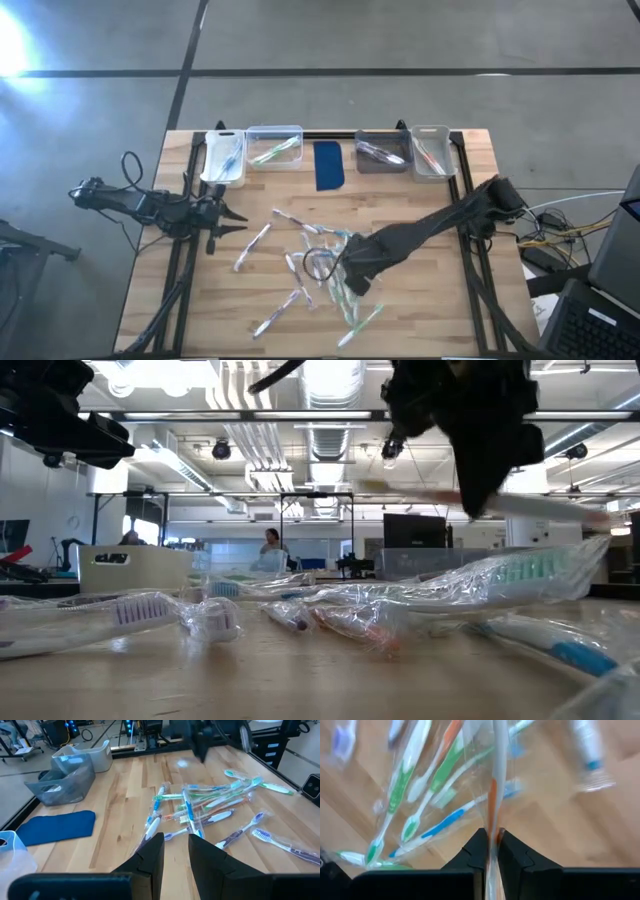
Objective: Pick & Place Toothbrushes
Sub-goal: Put the orange toothbrush into the gray bin, then put the purple toothbrush into the black bin
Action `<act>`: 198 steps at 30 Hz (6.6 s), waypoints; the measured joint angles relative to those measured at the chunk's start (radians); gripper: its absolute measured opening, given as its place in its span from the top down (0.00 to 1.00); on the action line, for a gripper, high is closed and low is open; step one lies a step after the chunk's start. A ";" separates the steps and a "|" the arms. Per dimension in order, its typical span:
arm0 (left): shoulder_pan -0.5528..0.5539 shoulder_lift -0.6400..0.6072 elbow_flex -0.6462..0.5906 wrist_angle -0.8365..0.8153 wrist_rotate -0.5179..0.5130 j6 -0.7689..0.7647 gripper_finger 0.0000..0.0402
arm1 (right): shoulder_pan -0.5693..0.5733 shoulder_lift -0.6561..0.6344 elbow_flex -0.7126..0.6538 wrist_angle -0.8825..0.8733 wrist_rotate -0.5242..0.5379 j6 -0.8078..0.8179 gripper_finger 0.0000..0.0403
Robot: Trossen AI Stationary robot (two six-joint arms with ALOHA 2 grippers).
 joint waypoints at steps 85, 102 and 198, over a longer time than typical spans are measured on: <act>0.000 0.005 -0.001 -0.005 -0.001 0.000 0.77 | -1.284 -0.149 -0.043 -0.541 0.291 -0.791 0.95; 0.000 0.005 -0.001 -0.005 0.000 0.000 0.77 | -1.254 -0.153 -0.247 -0.242 0.423 -0.748 0.95; 0.000 0.004 -0.032 0.499 -0.057 -0.050 0.77 | -0.807 -0.783 -0.084 -0.164 0.135 -0.810 0.98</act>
